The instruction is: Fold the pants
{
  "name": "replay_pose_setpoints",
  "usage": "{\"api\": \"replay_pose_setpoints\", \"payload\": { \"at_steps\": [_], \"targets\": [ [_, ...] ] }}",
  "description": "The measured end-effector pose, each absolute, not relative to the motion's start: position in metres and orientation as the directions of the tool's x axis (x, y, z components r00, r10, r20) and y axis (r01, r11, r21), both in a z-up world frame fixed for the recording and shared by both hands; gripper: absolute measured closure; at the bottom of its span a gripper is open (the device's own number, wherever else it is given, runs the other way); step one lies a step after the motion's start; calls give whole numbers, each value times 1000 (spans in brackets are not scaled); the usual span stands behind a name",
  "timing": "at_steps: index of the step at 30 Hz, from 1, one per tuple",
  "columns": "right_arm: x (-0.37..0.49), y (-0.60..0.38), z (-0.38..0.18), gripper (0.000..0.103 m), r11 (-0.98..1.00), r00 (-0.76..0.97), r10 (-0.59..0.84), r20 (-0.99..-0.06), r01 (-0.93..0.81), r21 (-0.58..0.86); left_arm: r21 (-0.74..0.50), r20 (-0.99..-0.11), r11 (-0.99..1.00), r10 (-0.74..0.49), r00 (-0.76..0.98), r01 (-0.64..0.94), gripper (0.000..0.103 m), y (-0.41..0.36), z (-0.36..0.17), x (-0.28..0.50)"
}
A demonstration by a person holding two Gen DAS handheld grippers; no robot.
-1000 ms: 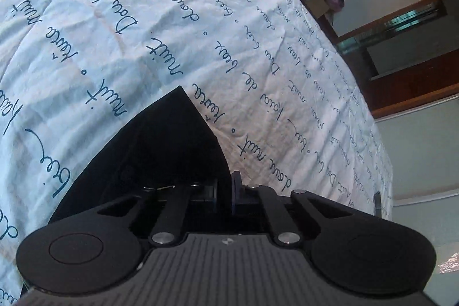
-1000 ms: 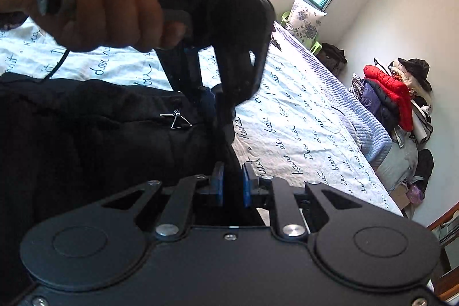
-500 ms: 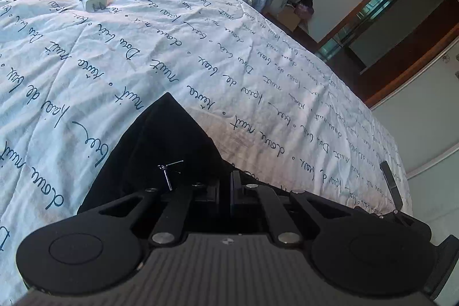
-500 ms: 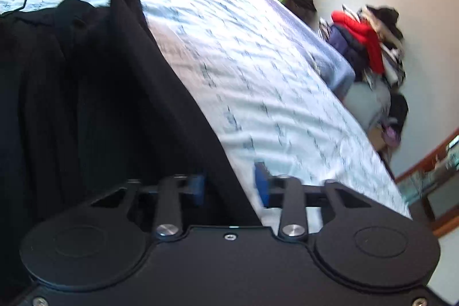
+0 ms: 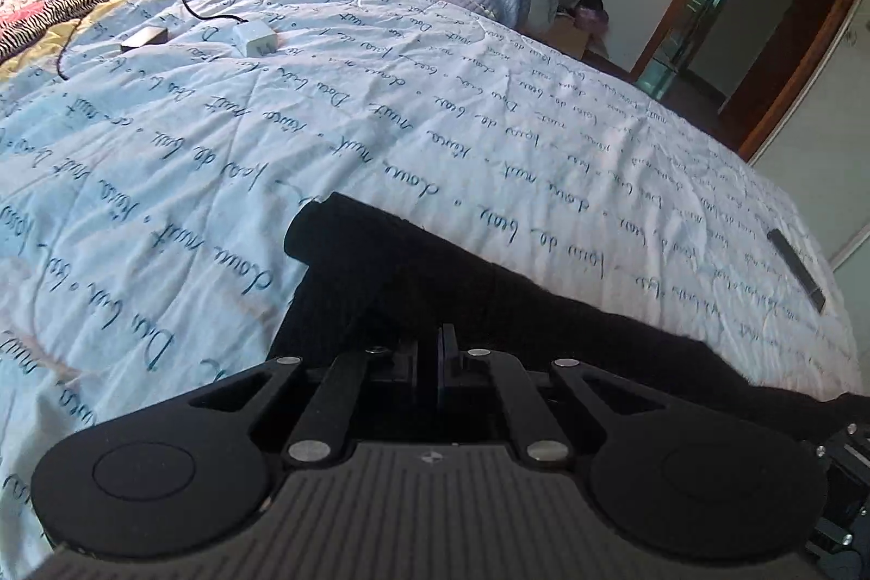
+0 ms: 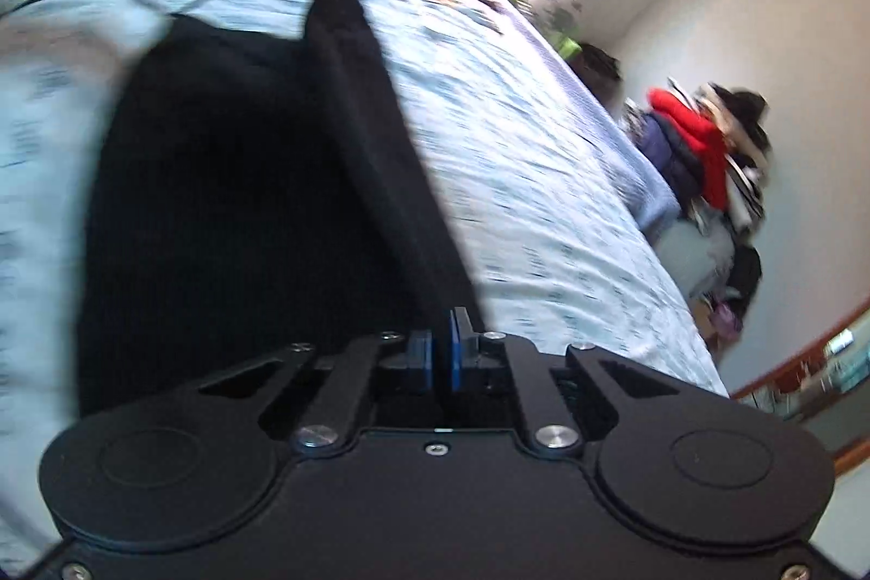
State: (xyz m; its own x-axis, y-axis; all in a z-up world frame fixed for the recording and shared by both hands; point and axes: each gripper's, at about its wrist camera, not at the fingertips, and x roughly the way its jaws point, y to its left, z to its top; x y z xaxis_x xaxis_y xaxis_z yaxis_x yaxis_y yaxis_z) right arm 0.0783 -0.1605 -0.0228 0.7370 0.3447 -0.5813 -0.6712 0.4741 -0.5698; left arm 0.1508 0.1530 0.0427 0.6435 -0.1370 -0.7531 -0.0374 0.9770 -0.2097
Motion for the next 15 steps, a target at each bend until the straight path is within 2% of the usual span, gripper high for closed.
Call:
{"api": "replay_pose_setpoints", "payload": {
  "at_steps": [4,14,15],
  "targets": [
    [42,-151,-34,97,446,712,367,-598,-700,-559,-144,-752,989,-88,653,-33,96,153,33,108],
    [2,-142,-59,97,437,693,348,-632,-716,-544,-172,-796,982,-93,598,-77,95,167,-3,80],
    [0,-140,-62,97,438,701,340,-627,-708,-554,-155,-798,985,-82,598,-71,91,164,-1,80]
  ]
}}
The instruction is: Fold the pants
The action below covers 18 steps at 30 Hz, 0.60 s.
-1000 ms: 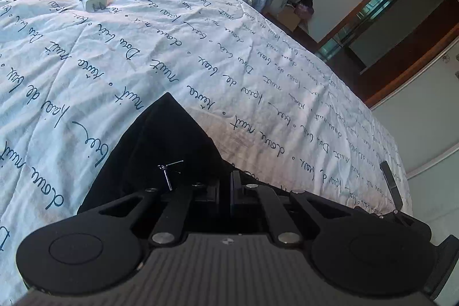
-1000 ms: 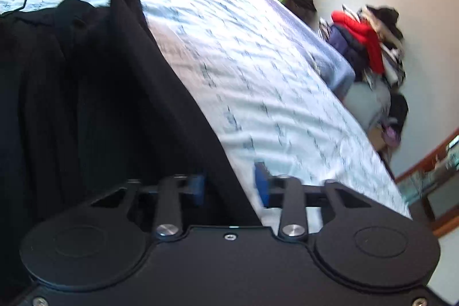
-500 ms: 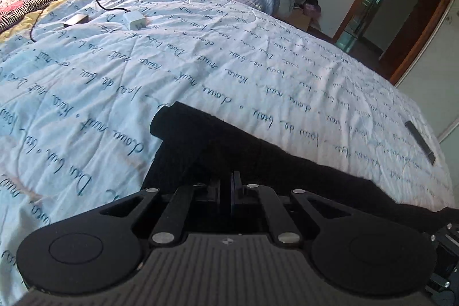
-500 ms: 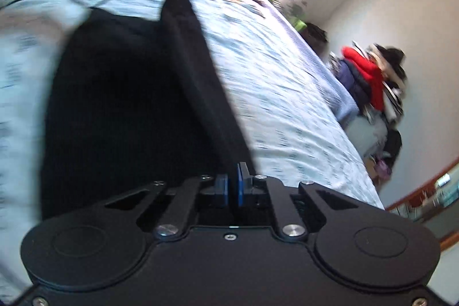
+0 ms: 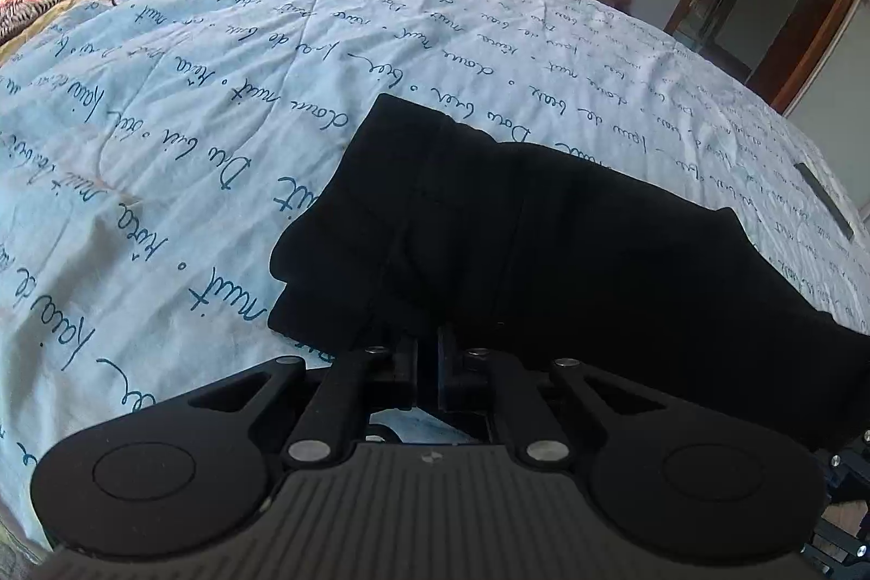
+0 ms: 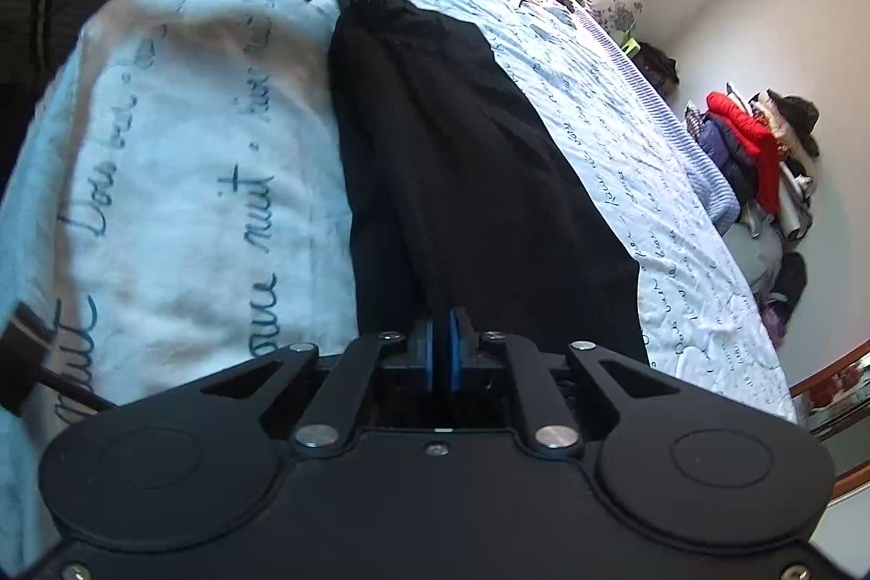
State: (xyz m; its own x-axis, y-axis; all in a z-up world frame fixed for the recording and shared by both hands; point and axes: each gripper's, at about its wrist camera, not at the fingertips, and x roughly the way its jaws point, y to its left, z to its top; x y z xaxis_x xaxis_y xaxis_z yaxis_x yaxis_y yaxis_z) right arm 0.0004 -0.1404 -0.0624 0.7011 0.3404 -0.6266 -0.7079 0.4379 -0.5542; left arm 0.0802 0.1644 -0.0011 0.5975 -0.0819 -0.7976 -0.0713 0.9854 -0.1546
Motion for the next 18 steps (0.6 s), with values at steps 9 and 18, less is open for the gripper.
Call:
{"api": "replay_pose_setpoints", "payload": {
  "at_steps": [9,18],
  "targets": [
    [-37,-194,-35,93,650,767,284,-575,-595,-473,103,-690,986,167,704,-132,51,132,36,43],
    [-54,-276,-44,93,845,712,115,-693,-436,-308,61,-715,953,-166,679,298,40,1,31,32]
  ]
}}
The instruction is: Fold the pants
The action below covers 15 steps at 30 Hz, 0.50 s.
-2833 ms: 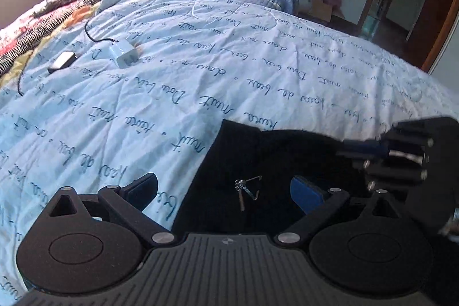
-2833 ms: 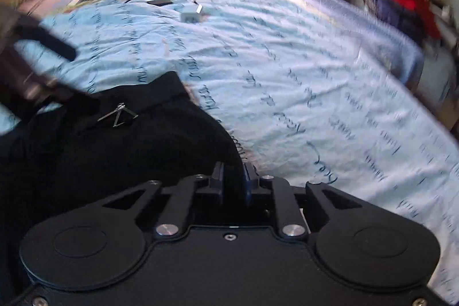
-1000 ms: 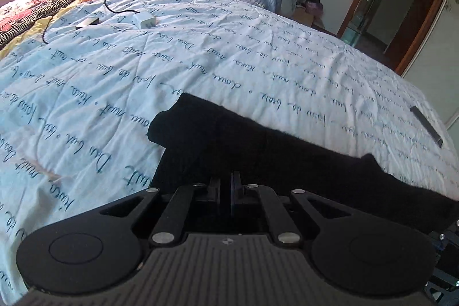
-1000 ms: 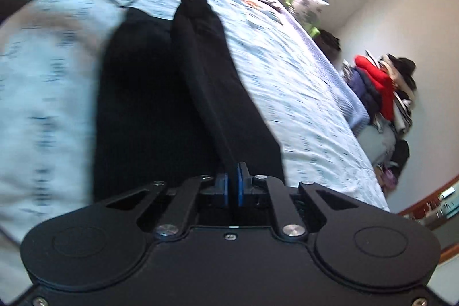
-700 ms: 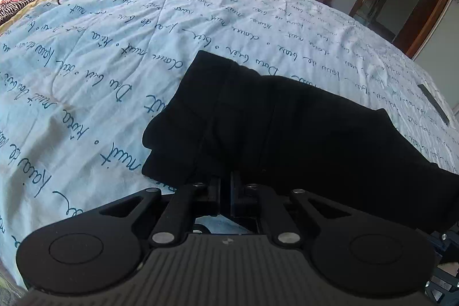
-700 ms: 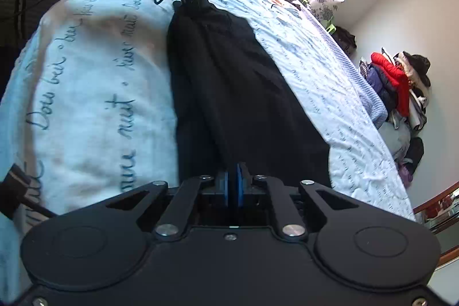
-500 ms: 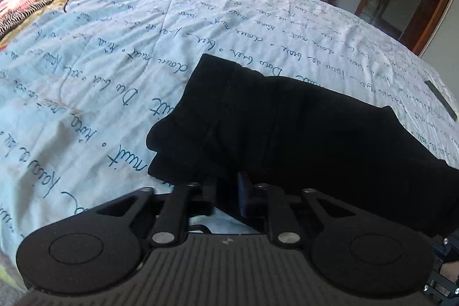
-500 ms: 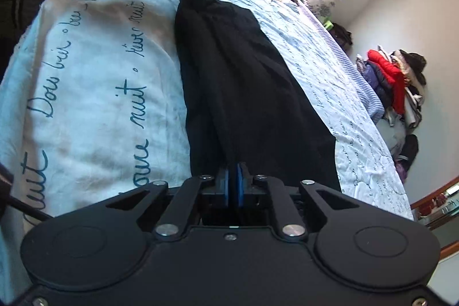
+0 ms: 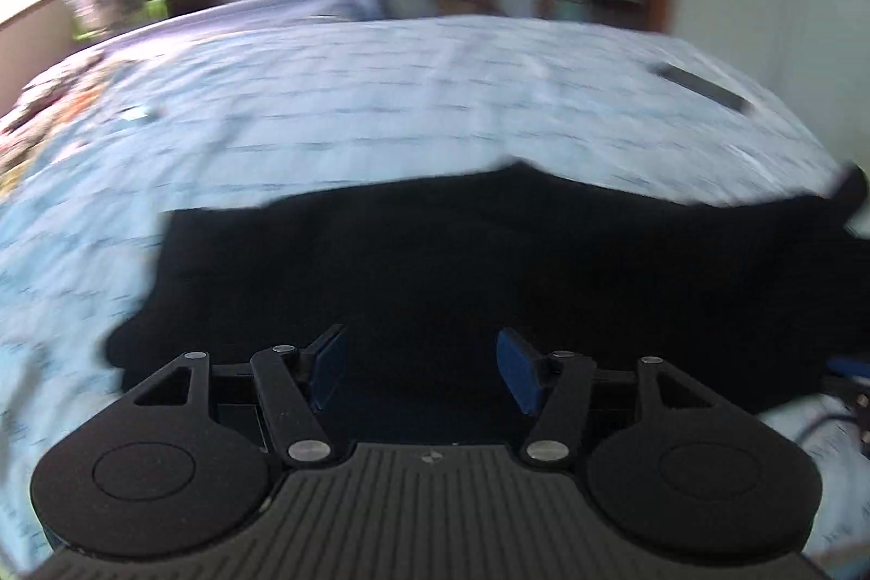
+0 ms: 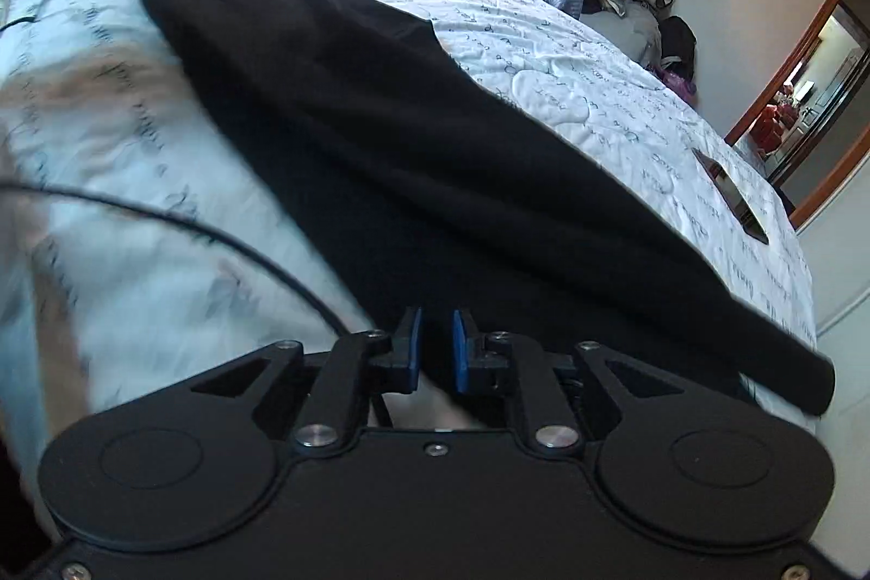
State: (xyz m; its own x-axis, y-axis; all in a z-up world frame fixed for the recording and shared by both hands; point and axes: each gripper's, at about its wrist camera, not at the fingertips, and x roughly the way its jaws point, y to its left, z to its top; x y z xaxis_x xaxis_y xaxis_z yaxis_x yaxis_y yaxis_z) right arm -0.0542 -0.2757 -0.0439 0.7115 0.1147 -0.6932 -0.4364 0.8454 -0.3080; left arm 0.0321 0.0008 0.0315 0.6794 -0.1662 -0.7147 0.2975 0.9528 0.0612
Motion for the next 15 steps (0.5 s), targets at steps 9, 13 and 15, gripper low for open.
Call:
{"api": "replay_pose_setpoints", "payload": {
  "at_steps": [9,13,15],
  "targets": [
    [-31,-358,-24,84,992,797,96,-596,-125,-7,236,-678,697,-381,629,677,36,-113,-13,-8],
    [-7,-388,-41,74,956,788,211,-578,-45,289,350,-668,609,-371,645,712,36,-130,-31,-11],
    [2,-395,-51,62,928,788,227,-572,3,372,415,-648,573,-359,671,707,35,-135,-39,-14]
  ]
}}
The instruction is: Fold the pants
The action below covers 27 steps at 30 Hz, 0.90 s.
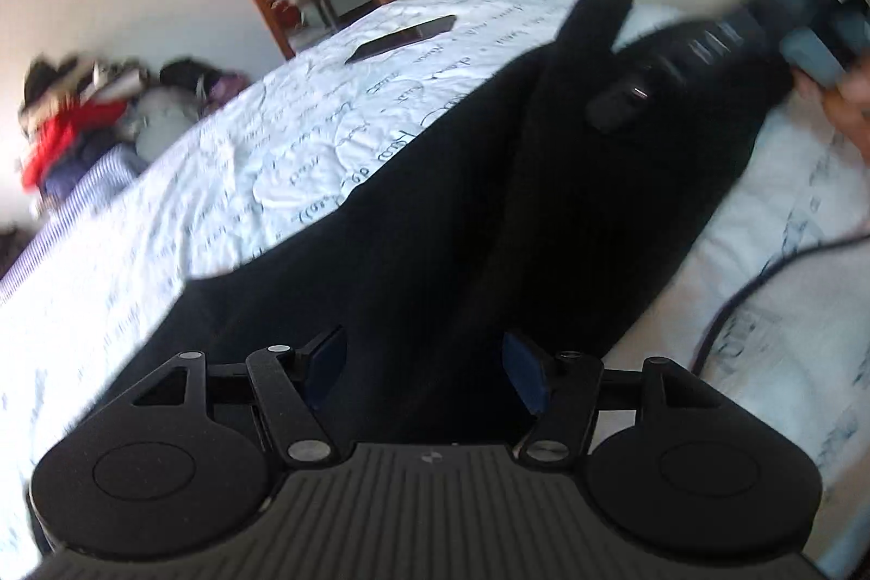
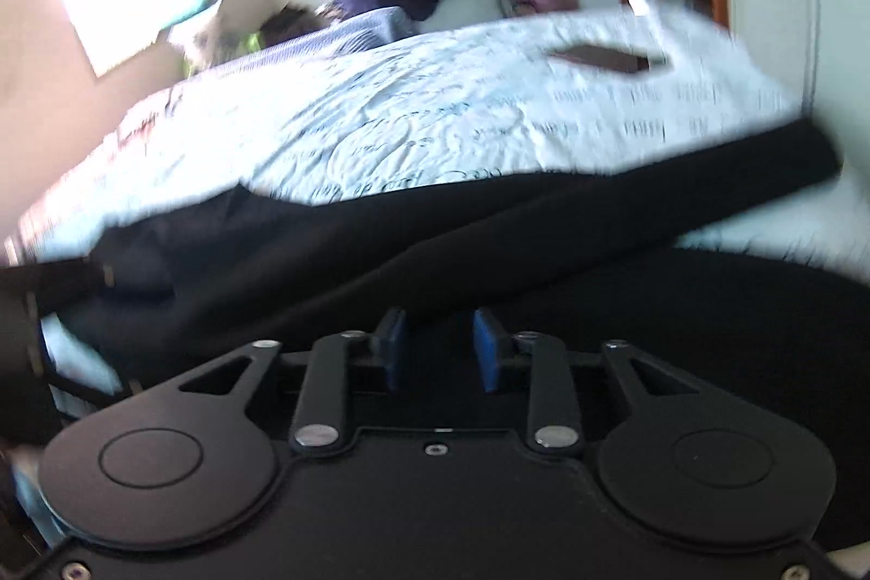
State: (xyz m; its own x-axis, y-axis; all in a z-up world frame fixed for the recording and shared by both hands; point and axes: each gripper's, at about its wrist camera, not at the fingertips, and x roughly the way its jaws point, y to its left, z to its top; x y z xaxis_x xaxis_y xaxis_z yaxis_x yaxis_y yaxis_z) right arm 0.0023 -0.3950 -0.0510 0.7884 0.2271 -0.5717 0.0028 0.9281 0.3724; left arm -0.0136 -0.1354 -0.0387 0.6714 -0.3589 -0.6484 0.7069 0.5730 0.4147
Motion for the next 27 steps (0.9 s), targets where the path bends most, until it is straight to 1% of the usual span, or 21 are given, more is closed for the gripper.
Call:
{"api": "replay_pose_setpoints", "payload": {
  "at_steps": [2,5,6,7,8,9,10,11,13,16,19,23,27],
  "targets": [
    [10,-397,-59,51,897,792,232,-565,51,439,471,-616,545,-359,701,693,35,-139,-43,-17],
    [16,-400,-69,51,840,806,263,-531,80,537,520,-586,519,-361,726,678,37,-142,-48,-18],
    [17,-404,-72,52,827,810,269,-522,84,556,522,-588,514,-361,724,680,41,-143,-49,-17],
    [19,-403,-73,68,820,812,271,-517,87,566,520,-588,515,-362,723,681,55,-144,-51,-15],
    [19,-402,-74,87,814,812,272,-516,92,574,514,-596,512,-364,716,688,62,-144,-51,-13],
    [20,-402,-74,90,809,818,270,-509,94,581,498,-608,509,-372,701,702,75,-145,-51,-10],
    [16,-401,-73,91,807,825,265,-499,93,583,479,-618,508,-384,686,716,85,-144,-51,-9],
    [11,-400,-70,93,808,832,256,-492,95,581,462,-626,507,-394,673,727,87,-142,-49,-10],
    [1,-395,-62,94,819,847,238,-475,88,567,450,-624,505,-412,664,736,92,-140,-48,-13],
    [-19,-395,-51,95,832,863,219,-456,79,549,423,-624,502,-442,645,754,96,-134,-46,-16],
    [-38,-392,-46,95,831,864,217,-454,80,550,388,-632,492,-473,614,779,96,-126,-41,-20],
    [-61,-385,-51,95,845,848,199,-491,106,525,376,-643,460,-496,584,805,96,-118,-42,-26],
    [-72,-382,-68,95,828,819,218,-530,132,545,394,-653,433,-489,578,811,96,-117,-50,-28]
  ]
}}
